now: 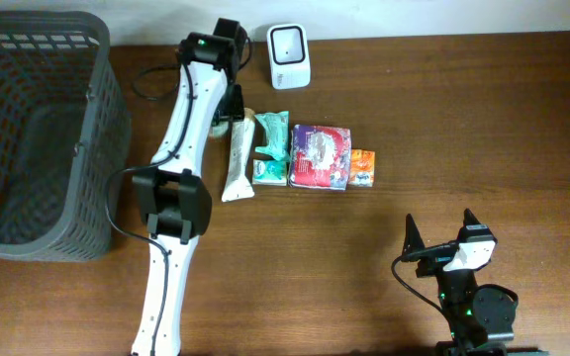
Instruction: Scan the item barcode
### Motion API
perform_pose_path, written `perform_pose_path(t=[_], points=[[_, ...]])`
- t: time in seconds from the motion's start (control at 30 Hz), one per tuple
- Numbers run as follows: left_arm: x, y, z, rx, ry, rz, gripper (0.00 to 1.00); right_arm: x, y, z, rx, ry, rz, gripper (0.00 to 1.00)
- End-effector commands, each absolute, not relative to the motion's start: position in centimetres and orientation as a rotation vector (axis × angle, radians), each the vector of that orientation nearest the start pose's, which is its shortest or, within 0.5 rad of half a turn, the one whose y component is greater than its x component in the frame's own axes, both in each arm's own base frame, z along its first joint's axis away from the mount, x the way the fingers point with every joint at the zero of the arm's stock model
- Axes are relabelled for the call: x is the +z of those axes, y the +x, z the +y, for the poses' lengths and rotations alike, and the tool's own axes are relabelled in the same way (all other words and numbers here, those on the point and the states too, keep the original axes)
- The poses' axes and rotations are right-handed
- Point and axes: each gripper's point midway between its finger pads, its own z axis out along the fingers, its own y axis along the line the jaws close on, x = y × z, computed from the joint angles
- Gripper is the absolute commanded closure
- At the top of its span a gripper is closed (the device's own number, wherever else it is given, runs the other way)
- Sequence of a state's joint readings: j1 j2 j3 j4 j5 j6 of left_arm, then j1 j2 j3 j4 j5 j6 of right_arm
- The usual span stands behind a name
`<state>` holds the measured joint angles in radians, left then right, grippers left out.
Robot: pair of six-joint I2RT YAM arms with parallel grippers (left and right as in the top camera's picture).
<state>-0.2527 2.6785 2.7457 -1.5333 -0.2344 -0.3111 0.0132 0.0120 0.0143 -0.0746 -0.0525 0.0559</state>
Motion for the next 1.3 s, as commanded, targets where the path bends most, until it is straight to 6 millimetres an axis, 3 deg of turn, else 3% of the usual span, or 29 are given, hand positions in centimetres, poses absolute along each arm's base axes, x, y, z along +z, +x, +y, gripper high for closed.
perform_pose_path(t=[0.0, 0.2, 0.37, 0.47, 0.5, 0.63, 0.7, 0.73, 0.9, 0.97, 1.1, 1.2, 1.27], points=[[5.8, 50.2, -9.9, 0.219, -0.118, 3.04, 0.31, 15.6, 24.6, 1.0, 0.096, 0.009, 1.647, 0.01], [2.6, 48.2, -11.9, 0.169, -0.072, 3.161, 0.26, 15.6, 24.6, 1.0, 0.096, 0.009, 1.647, 0.02], [2.6, 47.6, -14.2, 0.031, -0.043, 3.191, 0.2, 15.6, 24.6, 1.0, 0.096, 0.009, 1.647, 0.02], [4.4, 47.8, -14.5, 0.002, -0.041, 3.161, 0.09, 15.6, 24.6, 1.0, 0.096, 0.009, 1.647, 0.02], [5.9, 48.2, -14.6, -0.016, -0.04, 3.124, 0.01, 15.6, 24.6, 1.0, 0.096, 0.009, 1.647, 0.02], [12.3, 49.2, -14.5, -0.08, -0.048, 2.974, 0.01, 15.6, 24.6, 1.0, 0.096, 0.009, 1.647, 0.01], [17.1, 49.2, -14.5, -0.124, -0.048, 2.867, 0.01, 15.6, 24.6, 1.0, 0.096, 0.009, 1.647, 0.01], [20.2, 48.9, -14.3, -0.148, -0.043, 2.805, 0.01, 15.6, 24.6, 1.0, 0.096, 0.009, 1.647, 0.02], [28.3, 46.7, -13.7, -0.207, -0.034, 2.638, 0.01, 15.6, 24.6, 1.0, 0.096, 0.009, 1.647, 0.02], [32.0, 45.3, -13.3, -0.189, 0.114, 2.552, 0.01, 15.6, 24.6, 1.0, 0.096, 0.009, 1.647, 0.01], [35.6, 43.6, -12.6, -0.197, 0.148, 2.468, 0.01, 15.6, 24.6, 1.0, 0.096, 0.009, 1.647, 0.01], [38.6, 42.2, -9.7, -0.186, 0.077, 2.405, 0.01, 15.6, 24.6, 1.0, 0.096, 0.009, 1.647, 0.01], [39.4, 41.4, -8.2, -0.173, 0.039, 2.396, 0.01, 15.6, 24.6, 1.0, 0.096, 0.009, 1.647, 0.02]])
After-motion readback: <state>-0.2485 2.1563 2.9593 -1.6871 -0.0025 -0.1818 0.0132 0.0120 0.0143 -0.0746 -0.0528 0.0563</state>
